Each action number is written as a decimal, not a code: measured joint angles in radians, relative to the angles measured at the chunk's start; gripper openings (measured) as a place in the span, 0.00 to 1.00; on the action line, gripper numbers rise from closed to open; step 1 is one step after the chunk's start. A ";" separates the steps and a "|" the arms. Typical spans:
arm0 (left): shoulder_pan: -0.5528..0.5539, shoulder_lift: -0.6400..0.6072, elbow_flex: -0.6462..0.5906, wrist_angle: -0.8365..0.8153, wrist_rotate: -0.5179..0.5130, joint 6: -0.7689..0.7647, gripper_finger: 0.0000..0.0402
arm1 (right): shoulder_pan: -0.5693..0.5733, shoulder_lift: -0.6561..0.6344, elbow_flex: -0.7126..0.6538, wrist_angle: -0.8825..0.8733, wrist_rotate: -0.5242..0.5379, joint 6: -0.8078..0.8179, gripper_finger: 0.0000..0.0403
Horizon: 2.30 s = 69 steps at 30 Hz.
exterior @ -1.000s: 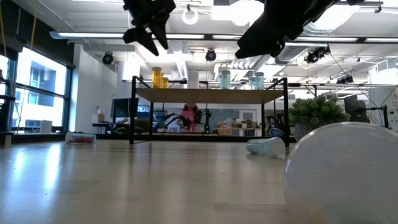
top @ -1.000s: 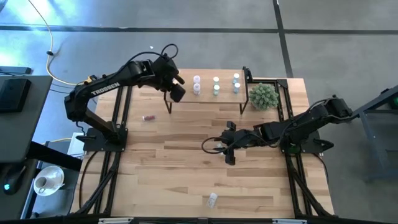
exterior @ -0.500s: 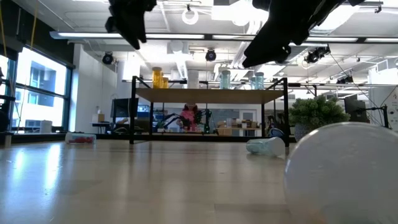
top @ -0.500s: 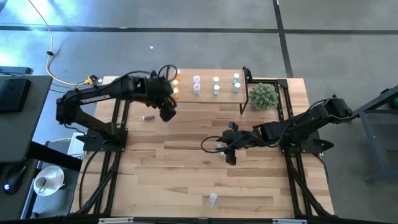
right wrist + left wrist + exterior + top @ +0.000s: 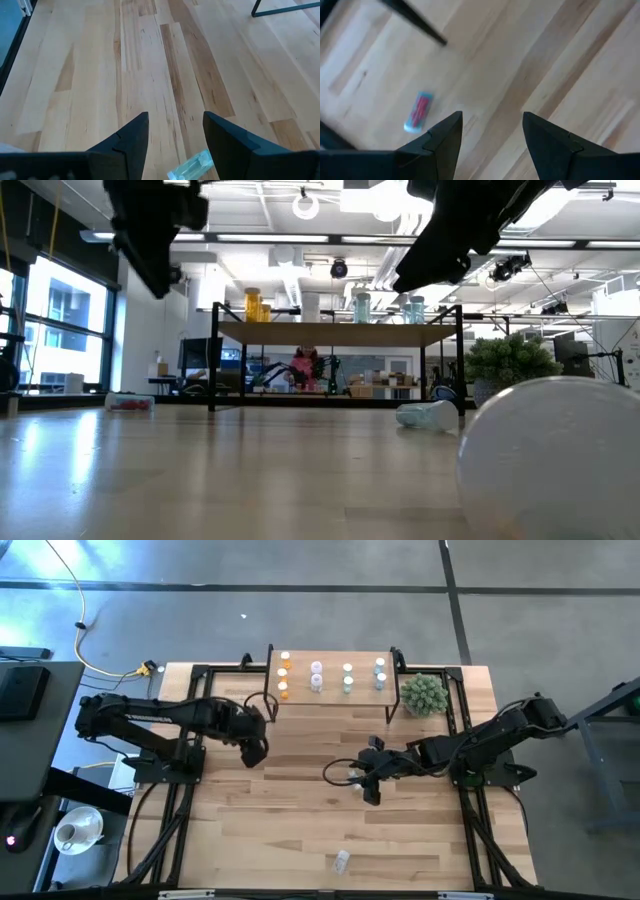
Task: Pick and place medicine bottles onto shelf by color
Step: Put the blue pill bottle on the shelf and aligned with the other blue pill bottles
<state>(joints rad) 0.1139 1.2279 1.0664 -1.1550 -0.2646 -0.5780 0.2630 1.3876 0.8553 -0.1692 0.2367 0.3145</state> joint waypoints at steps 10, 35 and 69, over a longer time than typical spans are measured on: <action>0.012 -0.001 -0.180 0.013 0.005 -0.008 0.49 | 0.000 0.000 0.000 0.000 0.000 0.000 0.44; 0.412 0.049 -0.302 0.135 -0.008 0.261 0.49 | 0.000 0.000 0.000 0.000 0.000 -0.008 0.44; 0.446 0.374 -0.298 0.280 -0.008 0.413 0.49 | 0.000 0.000 0.000 0.000 0.000 -0.008 0.44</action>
<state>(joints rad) 0.5598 1.6024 0.7683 -0.8752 -0.2730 -0.1647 0.2630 1.3872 0.8551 -0.1692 0.2367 0.3061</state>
